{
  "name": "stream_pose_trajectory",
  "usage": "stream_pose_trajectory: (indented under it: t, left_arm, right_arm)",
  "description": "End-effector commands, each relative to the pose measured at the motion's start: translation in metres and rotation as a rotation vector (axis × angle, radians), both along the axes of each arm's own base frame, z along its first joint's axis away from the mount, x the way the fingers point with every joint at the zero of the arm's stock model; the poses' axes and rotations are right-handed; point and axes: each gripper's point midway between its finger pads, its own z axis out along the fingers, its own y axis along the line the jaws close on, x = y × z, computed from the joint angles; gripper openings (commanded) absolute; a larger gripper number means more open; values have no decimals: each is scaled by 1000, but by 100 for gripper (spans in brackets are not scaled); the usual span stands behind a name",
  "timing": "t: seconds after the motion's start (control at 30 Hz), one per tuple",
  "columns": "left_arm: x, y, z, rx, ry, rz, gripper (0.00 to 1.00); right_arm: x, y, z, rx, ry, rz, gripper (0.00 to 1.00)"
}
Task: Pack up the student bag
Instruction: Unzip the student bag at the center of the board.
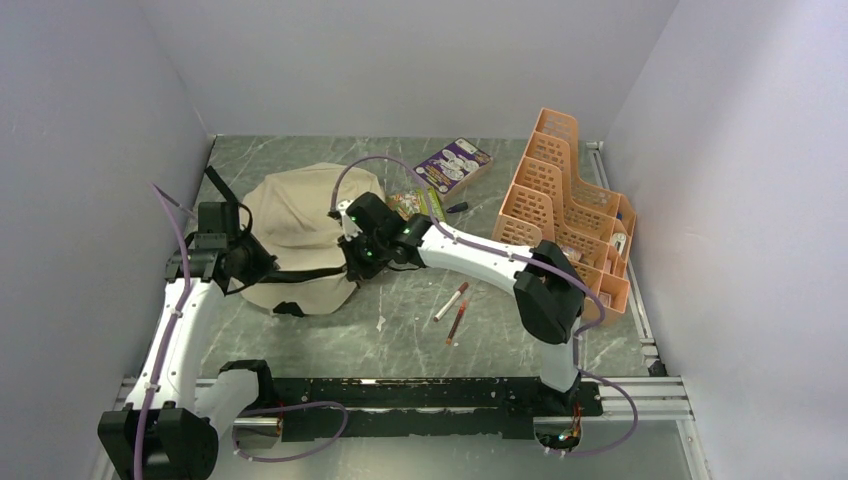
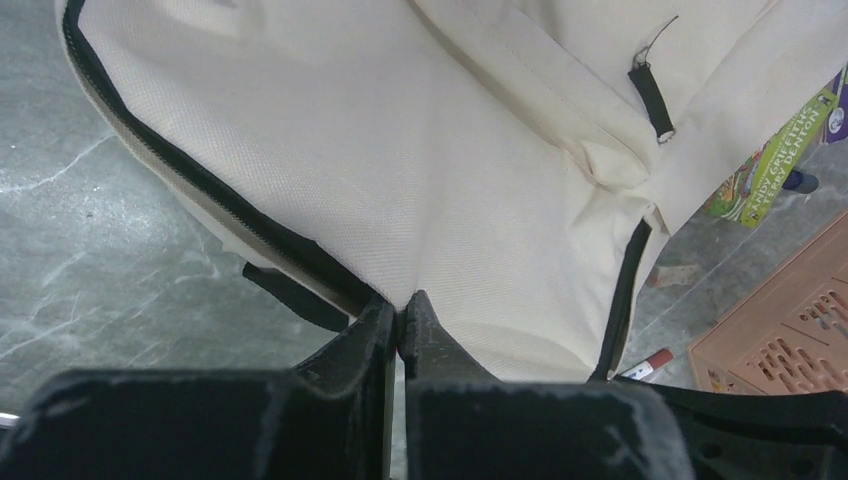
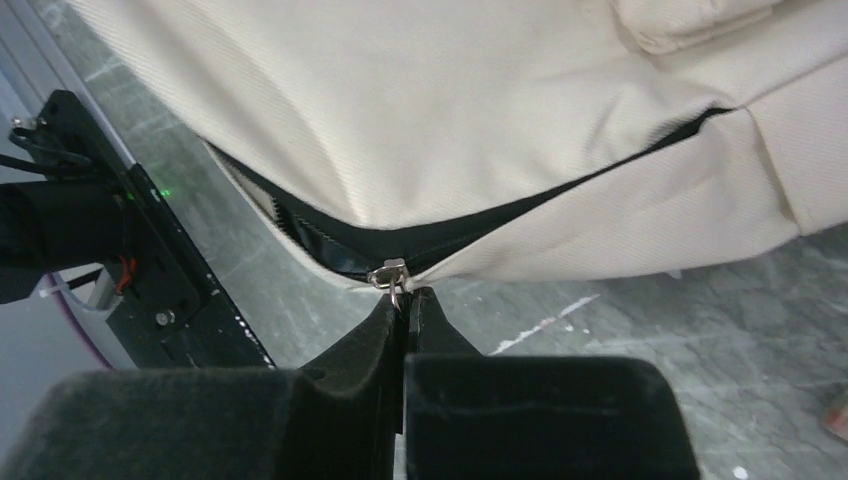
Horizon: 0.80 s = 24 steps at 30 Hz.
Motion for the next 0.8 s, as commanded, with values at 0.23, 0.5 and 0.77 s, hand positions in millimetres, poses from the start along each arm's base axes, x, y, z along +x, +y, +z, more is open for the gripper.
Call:
stream_pose_trajectory:
  t: [0.23, 0.5, 0.77]
  left_arm:
    - [-3, 43, 9, 202, -21, 89, 5]
    - [15, 17, 15, 113, -99, -53, 17]
    - [20, -8, 34, 69, -203, -193, 76]
  right_arm:
    - [42, -82, -46, -337, -14, -119, 0]
    - [30, -47, -37, -172, 77, -12, 0]
    - [3, -8, -6, 119, 228, 110, 0]
